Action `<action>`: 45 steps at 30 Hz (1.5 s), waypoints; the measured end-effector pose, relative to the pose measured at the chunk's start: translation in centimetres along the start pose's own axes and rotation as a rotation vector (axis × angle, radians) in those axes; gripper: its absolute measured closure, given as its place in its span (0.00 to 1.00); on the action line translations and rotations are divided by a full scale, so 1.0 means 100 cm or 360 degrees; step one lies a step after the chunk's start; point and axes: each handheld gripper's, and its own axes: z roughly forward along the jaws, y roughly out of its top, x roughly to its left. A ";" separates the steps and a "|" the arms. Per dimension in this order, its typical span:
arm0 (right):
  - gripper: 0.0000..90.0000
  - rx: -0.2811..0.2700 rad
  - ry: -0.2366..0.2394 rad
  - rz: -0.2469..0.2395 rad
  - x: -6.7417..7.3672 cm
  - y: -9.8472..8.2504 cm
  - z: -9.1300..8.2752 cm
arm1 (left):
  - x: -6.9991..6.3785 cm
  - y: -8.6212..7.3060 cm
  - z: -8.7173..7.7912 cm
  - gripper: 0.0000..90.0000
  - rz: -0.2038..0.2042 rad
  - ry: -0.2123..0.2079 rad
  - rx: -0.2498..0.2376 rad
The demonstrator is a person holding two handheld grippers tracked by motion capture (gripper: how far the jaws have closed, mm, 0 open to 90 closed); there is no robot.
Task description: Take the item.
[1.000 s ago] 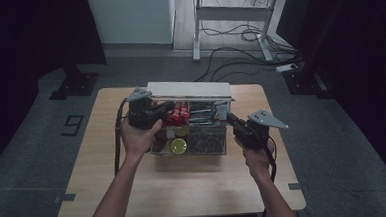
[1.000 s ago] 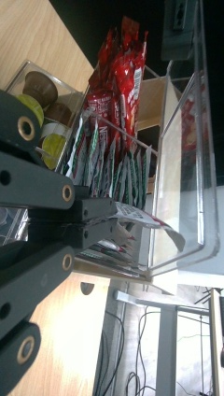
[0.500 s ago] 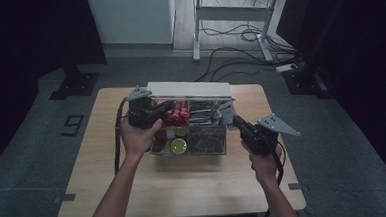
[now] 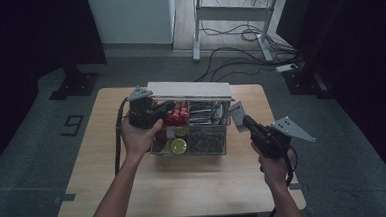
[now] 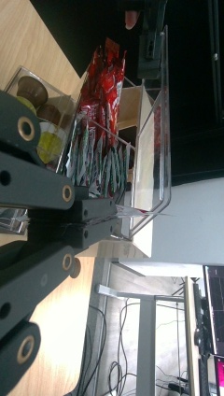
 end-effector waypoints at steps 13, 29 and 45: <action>0.99 -0.0004 -0.0013 0.0011 -0.010 -0.005 -0.010 | 0.000 0.000 0.000 1.00 0.0004 0.0004 0.0003; 0.99 0.0041 -0.0067 0.0030 -0.024 -0.021 -0.011 | 0.000 -0.002 -0.001 1.00 0.0001 0.0010 0.0002; 0.99 0.0162 -0.0084 0.0067 -0.035 -0.048 0.003 | 0.001 -0.003 -0.001 1.00 0.0004 0.0013 0.0010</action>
